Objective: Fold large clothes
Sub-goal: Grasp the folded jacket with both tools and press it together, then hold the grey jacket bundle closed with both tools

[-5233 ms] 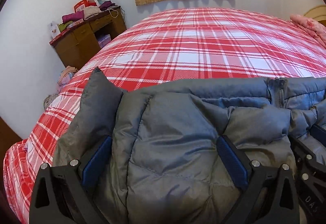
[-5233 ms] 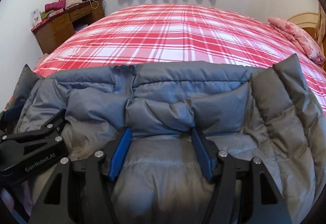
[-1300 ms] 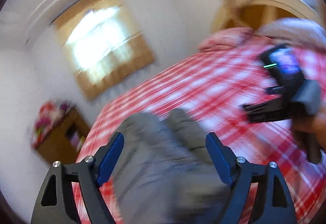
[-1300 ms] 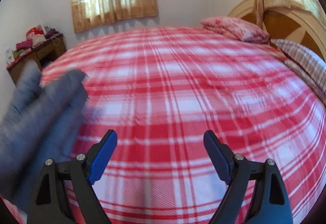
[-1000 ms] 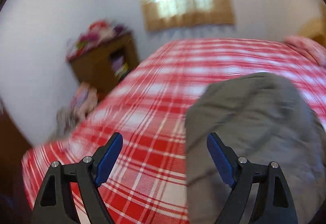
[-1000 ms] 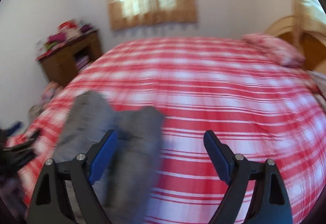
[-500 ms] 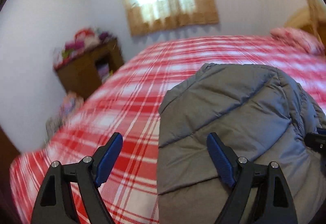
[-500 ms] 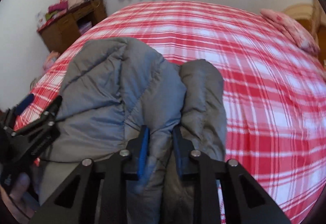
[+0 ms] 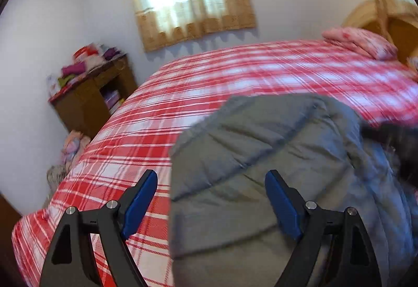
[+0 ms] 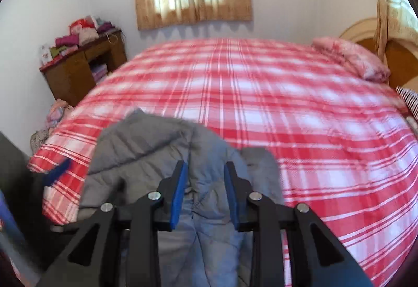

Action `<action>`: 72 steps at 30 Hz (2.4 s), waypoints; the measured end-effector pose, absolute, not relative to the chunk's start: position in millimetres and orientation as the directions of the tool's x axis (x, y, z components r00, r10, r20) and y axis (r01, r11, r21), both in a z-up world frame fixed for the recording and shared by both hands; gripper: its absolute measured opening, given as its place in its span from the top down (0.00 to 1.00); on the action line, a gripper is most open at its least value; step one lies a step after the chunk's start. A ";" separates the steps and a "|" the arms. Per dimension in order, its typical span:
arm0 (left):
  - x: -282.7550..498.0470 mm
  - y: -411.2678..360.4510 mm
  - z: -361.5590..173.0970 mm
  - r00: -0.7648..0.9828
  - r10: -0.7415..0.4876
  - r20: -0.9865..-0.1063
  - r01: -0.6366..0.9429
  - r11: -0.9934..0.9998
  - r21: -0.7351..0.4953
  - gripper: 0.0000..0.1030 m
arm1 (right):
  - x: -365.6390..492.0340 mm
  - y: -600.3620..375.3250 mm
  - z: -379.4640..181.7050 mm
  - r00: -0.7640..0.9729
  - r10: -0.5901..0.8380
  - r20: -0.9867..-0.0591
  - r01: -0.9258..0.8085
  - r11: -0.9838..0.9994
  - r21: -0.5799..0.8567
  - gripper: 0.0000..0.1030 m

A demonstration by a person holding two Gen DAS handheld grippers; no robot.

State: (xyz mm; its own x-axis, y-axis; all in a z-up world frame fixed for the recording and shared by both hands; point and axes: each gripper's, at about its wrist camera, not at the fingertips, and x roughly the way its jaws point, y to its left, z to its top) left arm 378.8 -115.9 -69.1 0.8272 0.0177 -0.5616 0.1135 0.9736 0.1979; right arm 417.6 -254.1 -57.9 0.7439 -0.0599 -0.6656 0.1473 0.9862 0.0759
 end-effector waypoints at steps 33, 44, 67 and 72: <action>422.3 -112.3 -139.4 0.752 0.082 -0.654 0.015 0.990 0.141 0.09 | 415.3 -268.9 -138.4 0.737 -0.084 -0.671 0.207 0.973 0.106 0.67; 426.7 -110.4 -144.2 0.737 0.076 -0.671 0.022 0.990 0.137 0.08 | 418.4 -268.8 -141.2 0.726 -0.090 -0.682 0.210 0.973 0.096 0.67; 436.4 -110.8 -153.5 0.698 0.079 -0.712 0.038 0.988 0.147 0.06 | 423.5 -261.8 -145.1 0.697 -0.118 -0.707 0.221 0.974 0.056 0.67; 437.8 -110.4 -154.8 0.692 0.078 -0.717 0.039 0.989 0.145 0.05 | 424.5 -260.7 -145.3 0.694 -0.130 -0.708 0.224 0.974 0.041 0.67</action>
State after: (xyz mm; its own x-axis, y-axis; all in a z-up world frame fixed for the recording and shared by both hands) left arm 437.8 -110.4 -154.8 0.6923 0.0781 -0.7174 0.0393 0.9886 0.1455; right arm 424.5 -260.7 -145.3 0.6938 -0.1299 -0.7083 0.2240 0.9737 0.0409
